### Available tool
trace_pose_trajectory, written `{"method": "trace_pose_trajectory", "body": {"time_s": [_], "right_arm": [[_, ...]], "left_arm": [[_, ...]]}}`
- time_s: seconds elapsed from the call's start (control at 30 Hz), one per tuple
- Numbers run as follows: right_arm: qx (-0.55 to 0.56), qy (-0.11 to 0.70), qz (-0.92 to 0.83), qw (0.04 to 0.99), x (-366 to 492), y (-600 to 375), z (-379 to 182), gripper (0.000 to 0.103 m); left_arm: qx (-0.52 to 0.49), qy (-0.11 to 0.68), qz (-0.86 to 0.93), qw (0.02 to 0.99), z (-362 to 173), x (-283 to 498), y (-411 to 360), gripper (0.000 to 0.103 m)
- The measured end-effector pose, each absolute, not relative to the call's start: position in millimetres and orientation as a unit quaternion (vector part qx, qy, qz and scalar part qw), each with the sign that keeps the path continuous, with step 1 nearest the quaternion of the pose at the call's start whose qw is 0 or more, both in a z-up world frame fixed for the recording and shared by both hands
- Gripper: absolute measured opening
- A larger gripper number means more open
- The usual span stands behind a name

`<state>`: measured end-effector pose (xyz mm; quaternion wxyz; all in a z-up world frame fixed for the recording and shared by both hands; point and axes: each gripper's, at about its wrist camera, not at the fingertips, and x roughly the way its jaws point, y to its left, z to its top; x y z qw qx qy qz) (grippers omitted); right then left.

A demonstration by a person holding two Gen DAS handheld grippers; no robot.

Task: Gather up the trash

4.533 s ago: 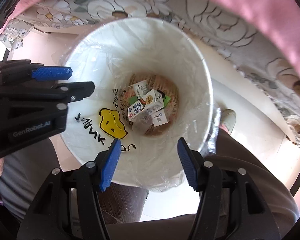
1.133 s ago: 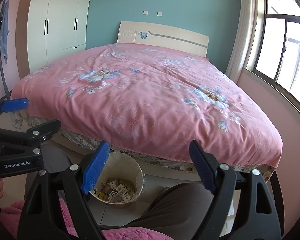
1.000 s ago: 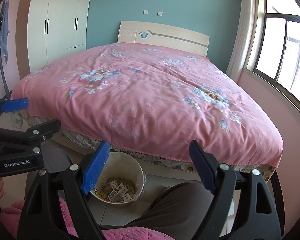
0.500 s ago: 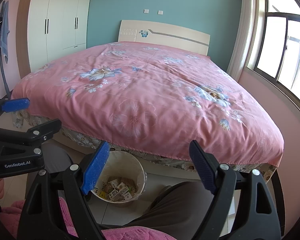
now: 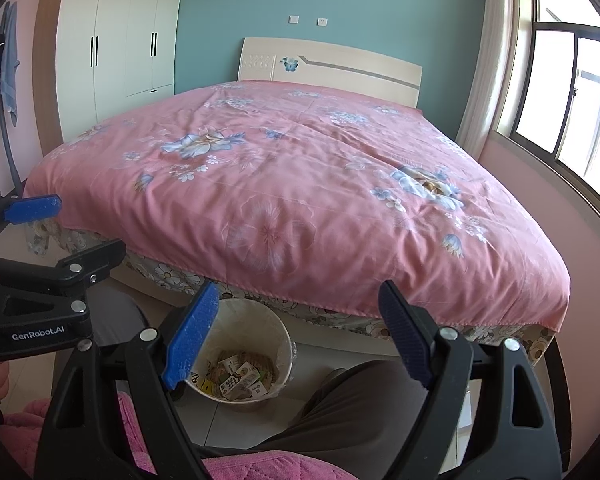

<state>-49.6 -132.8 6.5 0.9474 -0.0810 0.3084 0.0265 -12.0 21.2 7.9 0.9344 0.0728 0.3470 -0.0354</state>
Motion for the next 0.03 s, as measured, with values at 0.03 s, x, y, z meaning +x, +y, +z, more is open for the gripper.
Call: {"method": "trace_pose_trajectory", "body": {"time_s": [0.03], "right_arm": [[-0.081,0.308,0.027,0.948,-50.4,-131.8,6.0,0.081]], "left_arm": [[0.073,0.347,-0.035,0.934,7.9,-12.0,21.3,0.093]]}}
